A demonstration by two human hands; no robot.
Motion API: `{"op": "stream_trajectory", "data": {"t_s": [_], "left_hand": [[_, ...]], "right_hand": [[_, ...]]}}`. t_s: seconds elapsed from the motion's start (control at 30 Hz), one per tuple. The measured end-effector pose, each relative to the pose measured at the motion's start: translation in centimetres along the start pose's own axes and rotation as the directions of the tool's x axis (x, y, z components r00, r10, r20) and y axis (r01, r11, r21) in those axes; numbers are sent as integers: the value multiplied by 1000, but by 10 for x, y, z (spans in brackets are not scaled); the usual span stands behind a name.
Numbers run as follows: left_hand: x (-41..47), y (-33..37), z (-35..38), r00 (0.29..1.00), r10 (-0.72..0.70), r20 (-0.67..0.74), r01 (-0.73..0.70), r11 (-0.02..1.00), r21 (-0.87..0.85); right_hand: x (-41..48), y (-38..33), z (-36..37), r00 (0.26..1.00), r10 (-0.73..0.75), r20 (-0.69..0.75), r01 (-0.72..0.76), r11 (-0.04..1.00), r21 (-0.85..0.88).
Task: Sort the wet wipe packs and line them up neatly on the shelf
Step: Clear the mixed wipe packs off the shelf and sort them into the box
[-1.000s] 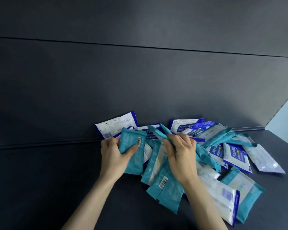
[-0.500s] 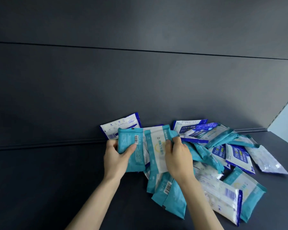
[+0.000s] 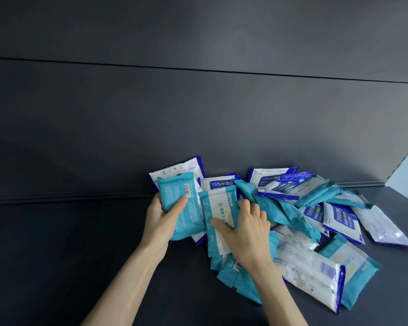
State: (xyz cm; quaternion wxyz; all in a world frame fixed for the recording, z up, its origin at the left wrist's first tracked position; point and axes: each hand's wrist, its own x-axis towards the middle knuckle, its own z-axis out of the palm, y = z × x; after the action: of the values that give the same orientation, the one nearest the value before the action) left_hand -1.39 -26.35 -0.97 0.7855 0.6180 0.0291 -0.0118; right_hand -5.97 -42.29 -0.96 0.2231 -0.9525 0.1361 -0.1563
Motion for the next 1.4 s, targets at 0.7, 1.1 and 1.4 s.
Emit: {"op": "stream_trajectory", "data": {"t_s": [0.7, 1.1, 1.4], "left_hand": [[12, 14, -11, 992, 75, 99, -87, 989, 124], [74, 4, -16, 887, 445, 121, -308, 376, 874], [72, 17, -21, 905, 368, 216, -339, 314, 887]], "right_hand": [[42, -17, 1, 980, -30, 196, -165, 427, 889], [54, 3, 13, 985, 81, 153, -173, 485, 857], [47, -3, 6, 986, 66, 156, -169, 424, 890]]}}
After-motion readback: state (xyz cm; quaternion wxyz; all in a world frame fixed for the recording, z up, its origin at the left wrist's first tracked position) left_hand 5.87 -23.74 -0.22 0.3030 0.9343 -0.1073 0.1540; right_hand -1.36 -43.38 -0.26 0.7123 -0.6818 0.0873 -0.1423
